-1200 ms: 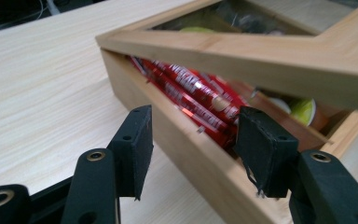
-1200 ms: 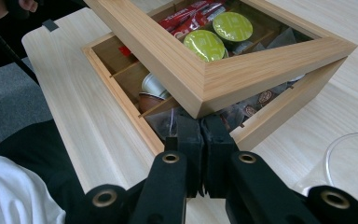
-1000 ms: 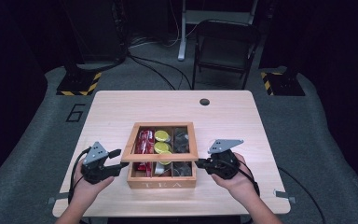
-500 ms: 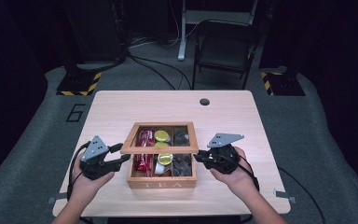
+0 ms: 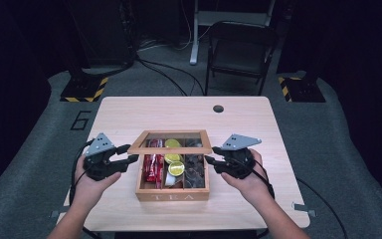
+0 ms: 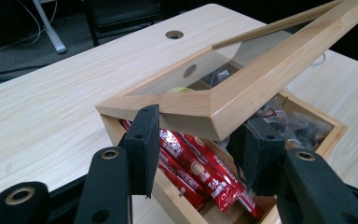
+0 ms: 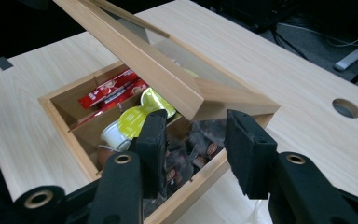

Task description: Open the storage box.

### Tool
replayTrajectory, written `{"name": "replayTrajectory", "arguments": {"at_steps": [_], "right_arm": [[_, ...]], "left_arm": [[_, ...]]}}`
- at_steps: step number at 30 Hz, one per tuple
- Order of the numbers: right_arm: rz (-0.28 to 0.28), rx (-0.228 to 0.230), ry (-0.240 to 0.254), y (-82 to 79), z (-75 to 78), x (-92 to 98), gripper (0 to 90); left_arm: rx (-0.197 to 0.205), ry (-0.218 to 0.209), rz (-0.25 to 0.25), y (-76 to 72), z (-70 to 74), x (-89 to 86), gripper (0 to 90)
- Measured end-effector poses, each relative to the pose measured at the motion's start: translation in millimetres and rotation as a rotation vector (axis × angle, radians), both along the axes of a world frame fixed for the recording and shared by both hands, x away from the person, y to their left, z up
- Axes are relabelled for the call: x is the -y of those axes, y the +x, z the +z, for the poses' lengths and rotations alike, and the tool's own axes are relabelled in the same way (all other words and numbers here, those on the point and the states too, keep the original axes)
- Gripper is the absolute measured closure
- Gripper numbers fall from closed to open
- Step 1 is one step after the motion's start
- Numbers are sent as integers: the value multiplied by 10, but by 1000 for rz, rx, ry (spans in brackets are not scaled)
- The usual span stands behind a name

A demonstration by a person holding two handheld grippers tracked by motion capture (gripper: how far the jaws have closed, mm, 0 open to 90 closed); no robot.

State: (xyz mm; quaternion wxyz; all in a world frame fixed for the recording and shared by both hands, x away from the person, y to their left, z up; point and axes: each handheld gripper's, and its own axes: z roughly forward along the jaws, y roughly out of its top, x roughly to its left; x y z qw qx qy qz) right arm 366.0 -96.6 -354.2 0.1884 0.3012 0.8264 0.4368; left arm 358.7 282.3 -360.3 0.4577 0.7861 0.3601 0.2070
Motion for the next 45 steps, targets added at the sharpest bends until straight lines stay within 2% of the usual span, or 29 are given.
{"name": "replayTrajectory", "arguments": {"at_steps": [4, 5, 7, 11, 12, 14, 19, 22, 28, 32, 37, 42, 45], "right_arm": [[-14, 13, -7, 51, 76, -30, 585], [-11, 28, 0, 75, 91, -27, 596], [-8, 23, 23, 112, 129, -21, 601], [-13, 40, 11, 172, 193, -43, 602], [-20, 30, 9, 176, 211, -48, 603], [-17, 46, 8, 214, 244, -52, 606], [-14, 34, 30, 317, 318, -40, 606], [-10, 30, 40, 374, 354, -33, 608], [-16, 38, 53, 427, 388, -34, 610], [-20, 34, 58, 441, 398, -34, 609], [-18, 44, 61, 461, 403, -31, 612], [-25, 44, 67, 482, 413, -35, 609], [-27, 57, 65, 482, 405, -45, 594]], "left_arm": [[-5, -14, -1, 60, 59, -7, 534], [-4, -8, 0, 73, 72, -5, 533], [2, -4, 2, 97, 95, 4, 535], [4, -8, 7, 157, 157, 6, 537], [7, -12, 12, 172, 169, 8, 536], [13, -22, 18, 201, 188, 9, 535], [20, -50, 43, 280, 213, 16, 533], [18, -43, 55, 329, 223, 29, 534], [32, -48, 94, 420, 169, 69, 550], [22, -66, 112, 495, 97, 68, 564], [20, -100, 101, 573, 63, 43, 558], [41, -108, 100, 585, 45, 37, 562], [38, -105, 93, 590, 49, 29, 563]]}}
